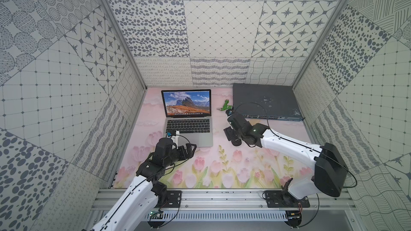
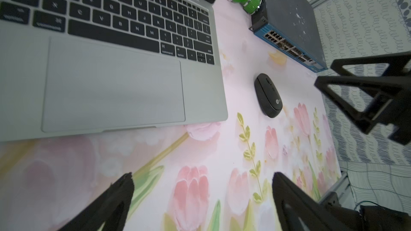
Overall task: Remove the wireless mouse receiver from the laptop
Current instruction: Place the mouse at the center of the board, then reset both arms
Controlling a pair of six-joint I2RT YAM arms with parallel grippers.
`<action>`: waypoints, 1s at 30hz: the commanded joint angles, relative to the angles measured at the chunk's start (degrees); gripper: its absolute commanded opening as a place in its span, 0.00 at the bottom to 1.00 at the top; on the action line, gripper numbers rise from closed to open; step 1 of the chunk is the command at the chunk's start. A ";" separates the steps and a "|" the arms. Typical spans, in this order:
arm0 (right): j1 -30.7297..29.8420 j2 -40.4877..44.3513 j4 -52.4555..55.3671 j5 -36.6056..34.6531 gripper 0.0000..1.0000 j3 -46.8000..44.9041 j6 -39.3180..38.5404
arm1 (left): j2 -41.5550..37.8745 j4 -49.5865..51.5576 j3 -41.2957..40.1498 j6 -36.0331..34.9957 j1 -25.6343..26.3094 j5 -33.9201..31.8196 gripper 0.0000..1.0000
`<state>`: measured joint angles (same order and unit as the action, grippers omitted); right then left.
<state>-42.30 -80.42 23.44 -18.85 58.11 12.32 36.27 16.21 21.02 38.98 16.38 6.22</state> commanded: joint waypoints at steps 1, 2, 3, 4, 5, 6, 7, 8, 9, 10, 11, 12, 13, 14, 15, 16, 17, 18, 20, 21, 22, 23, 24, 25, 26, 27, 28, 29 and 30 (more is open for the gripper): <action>9.71 7.50 -12.06 2.44 0.86 -7.53 2.87 | 0.60 -13.79 -1.68 -17.67 2.18 -28.71 0.99; 12.71 10.16 -15.74 1.46 0.87 -10.94 2.52 | 1.86 -15.58 -1.72 -20.20 1.93 -31.60 0.99; 15.62 12.43 -19.45 0.24 0.88 -14.57 2.12 | 3.32 -19.03 -2.18 -23.25 1.84 -32.57 0.99; 18.27 14.55 -23.90 -0.12 0.88 -18.33 1.45 | 4.92 -24.05 -3.38 -27.16 1.81 -33.02 0.99; 20.50 16.41 -28.65 -0.14 0.89 -22.38 -0.54 | 7.11 -30.74 -5.09 -30.71 1.70 -32.74 0.99; 21.88 17.63 -33.63 -1.38 0.90 -25.82 -3.03 | 9.79 -36.88 -6.87 -34.32 1.30 -32.22 0.99; 22.97 18.19 -38.83 -2.98 0.91 -29.88 -5.76 | 13.93 -44.38 -8.62 -36.70 0.08 -31.45 0.99; 24.77 17.47 -45.04 -4.46 0.93 -33.65 -8.42 | 20.56 -52.93 -10.19 -37.27 -2.76 -30.08 0.99; 26.64 16.33 -47.96 -4.90 0.93 -35.09 -8.43 | 25.68 -56.47 -9.95 -37.36 -4.62 -28.38 0.99; 28.80 14.69 -49.71 -3.55 0.94 -36.11 -8.12 | 30.48 -59.01 -8.48 -37.80 -5.35 -28.75 0.99; 30.66 12.46 -51.95 -2.24 0.93 -37.16 -8.01 | 33.11 -57.57 -6.09 -38.04 -5.66 -27.74 0.99; 32.16 9.72 -56.48 -2.30 0.94 -38.53 -6.98 | 35.35 -58.77 -5.37 -39.63 -6.49 -24.45 0.99; 33.40 7.00 -62.42 -3.00 0.94 -39.34 -6.65 | 38.63 -64.50 -5.65 -40.91 -7.65 -21.47 0.99; 33.71 5.93 -63.80 -2.42 0.94 -38.97 -7.29 | 42.03 -69.53 -5.16 -40.15 -8.82 -20.86 0.99; 34.36 3.98 -66.99 -0.85 0.94 -39.13 -8.68 | 44.21 -68.66 -4.06 -36.91 -11.12 -18.46 0.99; 34.81 0.80 -71.82 -0.91 0.94 -39.52 -10.15 | 47.73 -70.74 -3.64 -35.37 -13.26 -13.07 0.99; 36.68 -3.30 -76.89 0.85 0.94 -39.91 -8.63 | 53.04 -76.79 -3.79 -35.17 -14.33 -12.17 0.99; 38.69 -7.45 -82.11 5.01 0.92 -40.76 -7.83 | 56.02 -80.55 -3.42 -35.24 -15.18 -11.26 0.99; 39.20 -10.35 -89.36 6.27 0.93 -42.18 -7.60 | 52.26 -65.39 1.24 -33.49 -15.85 -9.13 0.99; 39.38 -8.63 -84.90 7.01 0.94 -41.14 -7.22 | 54.30 -69.02 0.88 -35.55 -15.57 -8.02 0.99; 39.74 -8.12 -80.77 8.20 0.94 -39.67 -7.21 | 54.27 -69.42 0.74 -35.62 -15.45 -7.02 0.99; 39.83 -9.23 -79.95 8.31 0.96 -38.27 -7.26 | 53.31 -65.61 1.69 -34.79 -15.42 -7.86 0.99; 39.70 -9.71 -79.57 8.22 0.97 -37.50 -7.56 | 54.15 -67.77 1.27 -35.72 -15.23 -8.30 0.99; 39.75 -9.22 -78.03 8.44 0.97 -37.17 -7.36 | 54.21 -68.88 0.83 -35.69 -15.08 -8.34 0.99; 39.75 -9.04 -77.18 8.71 0.97 -37.10 -7.41 | 53.37 -67.36 0.94 -35.36 -15.09 -7.83 0.99; 39.76 -9.22 -77.85 8.48 0.97 -37.22 -7.43 | 53.82 -68.11 1.00 -36.12 -15.07 -7.45 0.99; 39.76 -9.32 -78.44 8.40 0.97 -37.38 -7.44 | 54.40 -67.94 1.53 -36.41 -15.06 -7.16 0.99; 39.76 -9.25 -78.39 8.39 0.97 -37.50 -7.46 | 53.70 -65.04 2.27 -35.94 -15.00 -6.93 0.99; 39.76 -9.31 -78.49 8.35 0.97 -37.47 -7.48 | 53.90 -65.56 2.24 -36.52 -14.98 -6.78 0.99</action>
<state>-2.59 -89.65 -52.12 -11.51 20.18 5.10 89.78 -44.99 21.89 5.17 1.69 -5.23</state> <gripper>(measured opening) 0.969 0.991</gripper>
